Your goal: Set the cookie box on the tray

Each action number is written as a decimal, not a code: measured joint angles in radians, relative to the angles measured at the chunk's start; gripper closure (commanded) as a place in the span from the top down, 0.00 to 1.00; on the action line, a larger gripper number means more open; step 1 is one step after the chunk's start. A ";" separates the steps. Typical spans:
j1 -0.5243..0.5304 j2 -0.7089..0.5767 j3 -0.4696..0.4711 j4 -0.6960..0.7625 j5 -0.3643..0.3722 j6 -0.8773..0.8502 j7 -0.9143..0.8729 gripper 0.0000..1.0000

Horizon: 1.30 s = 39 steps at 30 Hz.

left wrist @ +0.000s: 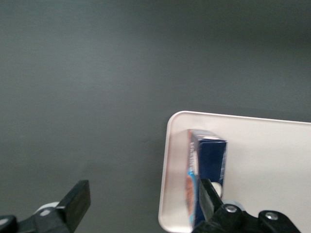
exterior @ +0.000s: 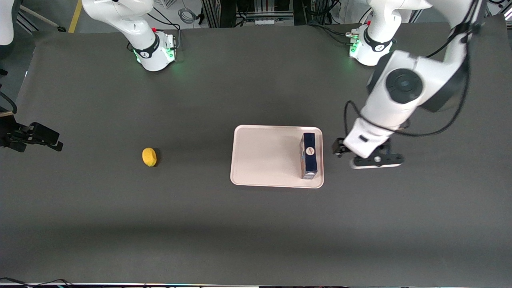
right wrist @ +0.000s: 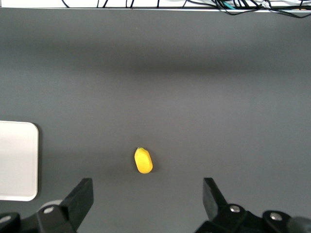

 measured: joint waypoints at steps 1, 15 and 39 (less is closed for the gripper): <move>0.009 -0.014 0.004 0.008 0.000 -0.023 0.014 1.00; 0.144 -0.191 0.091 0.040 -0.003 -0.217 0.297 1.00; 0.179 -0.329 0.174 0.006 -0.131 -0.335 0.431 1.00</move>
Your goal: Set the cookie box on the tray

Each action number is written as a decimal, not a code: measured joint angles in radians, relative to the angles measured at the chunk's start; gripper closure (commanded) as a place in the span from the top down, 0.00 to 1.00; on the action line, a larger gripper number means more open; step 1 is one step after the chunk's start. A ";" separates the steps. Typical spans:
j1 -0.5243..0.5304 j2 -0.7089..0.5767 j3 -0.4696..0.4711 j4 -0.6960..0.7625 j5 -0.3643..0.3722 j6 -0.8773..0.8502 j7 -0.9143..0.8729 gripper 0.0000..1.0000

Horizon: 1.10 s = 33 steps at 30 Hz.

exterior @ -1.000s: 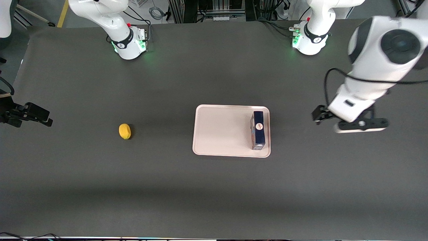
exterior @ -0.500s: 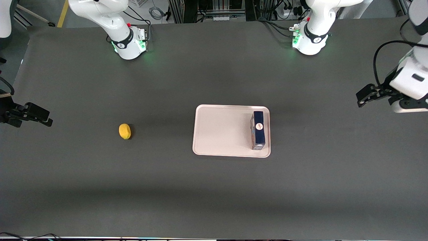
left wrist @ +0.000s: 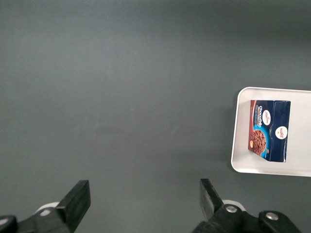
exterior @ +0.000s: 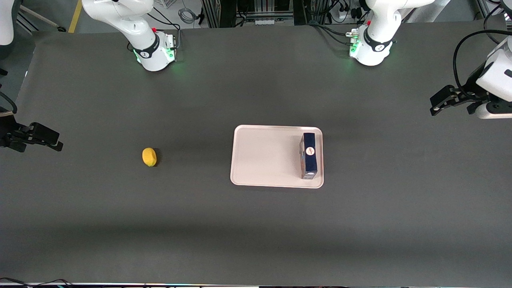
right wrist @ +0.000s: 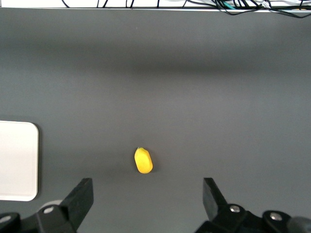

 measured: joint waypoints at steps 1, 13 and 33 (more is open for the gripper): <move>0.000 -0.002 0.000 -0.003 0.000 0.000 0.000 1.00; 0.000 -0.013 -0.003 -0.024 -0.002 -0.001 0.000 1.00; 0.000 -0.021 -0.004 -0.024 -0.002 0.000 0.000 1.00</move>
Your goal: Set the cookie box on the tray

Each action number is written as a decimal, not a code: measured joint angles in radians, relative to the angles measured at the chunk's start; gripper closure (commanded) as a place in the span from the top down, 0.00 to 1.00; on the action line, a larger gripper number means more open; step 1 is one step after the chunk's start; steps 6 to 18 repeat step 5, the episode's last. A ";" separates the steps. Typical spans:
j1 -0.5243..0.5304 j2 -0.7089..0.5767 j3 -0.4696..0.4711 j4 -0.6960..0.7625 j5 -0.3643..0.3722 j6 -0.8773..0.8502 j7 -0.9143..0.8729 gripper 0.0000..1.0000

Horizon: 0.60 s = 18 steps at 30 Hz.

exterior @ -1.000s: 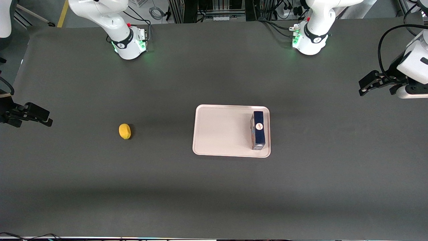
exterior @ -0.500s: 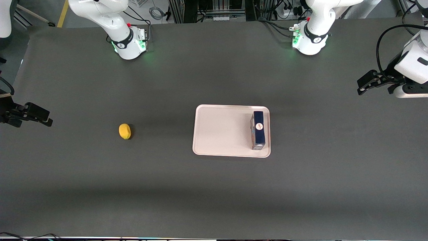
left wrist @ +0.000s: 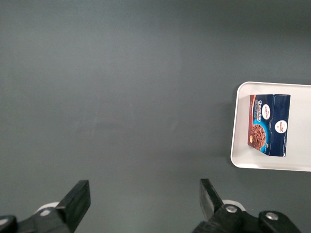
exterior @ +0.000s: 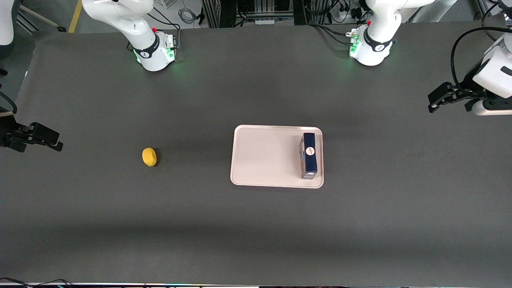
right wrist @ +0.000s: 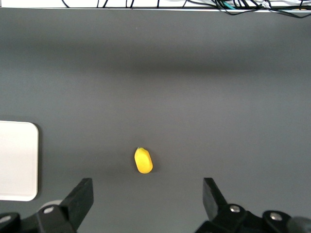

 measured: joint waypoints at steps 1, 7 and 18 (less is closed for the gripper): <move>0.000 -0.001 0.000 0.000 0.000 0.000 0.000 1.00; 0.000 -0.004 0.000 0.000 0.000 0.000 0.000 1.00; 0.000 -0.004 0.000 0.000 0.000 0.000 0.000 1.00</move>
